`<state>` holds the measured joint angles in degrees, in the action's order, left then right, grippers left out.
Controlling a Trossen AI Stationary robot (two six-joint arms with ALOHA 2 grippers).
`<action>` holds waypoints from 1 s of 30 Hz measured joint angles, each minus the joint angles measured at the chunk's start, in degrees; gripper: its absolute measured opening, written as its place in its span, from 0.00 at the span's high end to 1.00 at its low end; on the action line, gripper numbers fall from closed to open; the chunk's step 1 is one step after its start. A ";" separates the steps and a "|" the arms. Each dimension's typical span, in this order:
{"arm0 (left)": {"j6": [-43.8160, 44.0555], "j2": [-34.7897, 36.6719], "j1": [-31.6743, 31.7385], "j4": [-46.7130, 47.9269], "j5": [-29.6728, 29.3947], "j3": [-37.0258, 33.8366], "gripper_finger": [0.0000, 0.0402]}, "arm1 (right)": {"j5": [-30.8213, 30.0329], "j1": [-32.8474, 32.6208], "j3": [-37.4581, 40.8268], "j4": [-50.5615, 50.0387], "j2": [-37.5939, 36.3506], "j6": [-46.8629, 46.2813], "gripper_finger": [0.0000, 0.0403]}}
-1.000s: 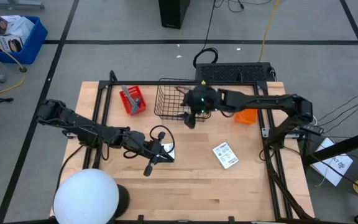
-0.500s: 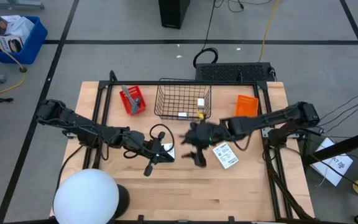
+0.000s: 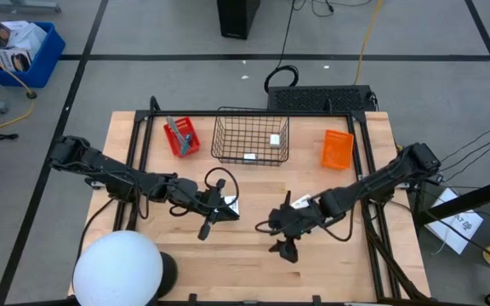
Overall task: Pick and place items into bin
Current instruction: Put the right card reader box into the orange bin
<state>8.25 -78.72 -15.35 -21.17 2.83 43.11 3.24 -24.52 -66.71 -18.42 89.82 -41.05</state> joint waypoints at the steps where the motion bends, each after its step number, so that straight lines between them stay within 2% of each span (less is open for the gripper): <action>1: 0.00 0.00 0.00 0.00 0.00 0.00 0.92 | -0.07 -0.28 0.83 0.24 0.00 -2.64 0.36; 7: 0.02 0.00 0.00 0.11 0.00 0.00 0.92 | -2.88 -2.08 6.27 0.19 0.00 -13.74 0.36; 12: -0.22 0.00 0.00 0.15 -0.94 0.00 0.92 | -4.03 -2.50 9.36 0.05 0.00 -18.87 0.36; 26: 0.89 0.00 0.00 -0.42 -2.22 0.00 0.92 | -4.43 -4.00 10.92 -4.66 -0.52 -23.85 0.36; 30: 0.90 0.00 0.00 -1.96 -2.95 0.00 0.92 | -4.96 -4.13 10.92 -5.63 -2.11 -24.28 0.40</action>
<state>9.15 -78.72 -15.35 -23.13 -0.12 43.11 -1.73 -28.65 -55.79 -24.05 87.71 -65.33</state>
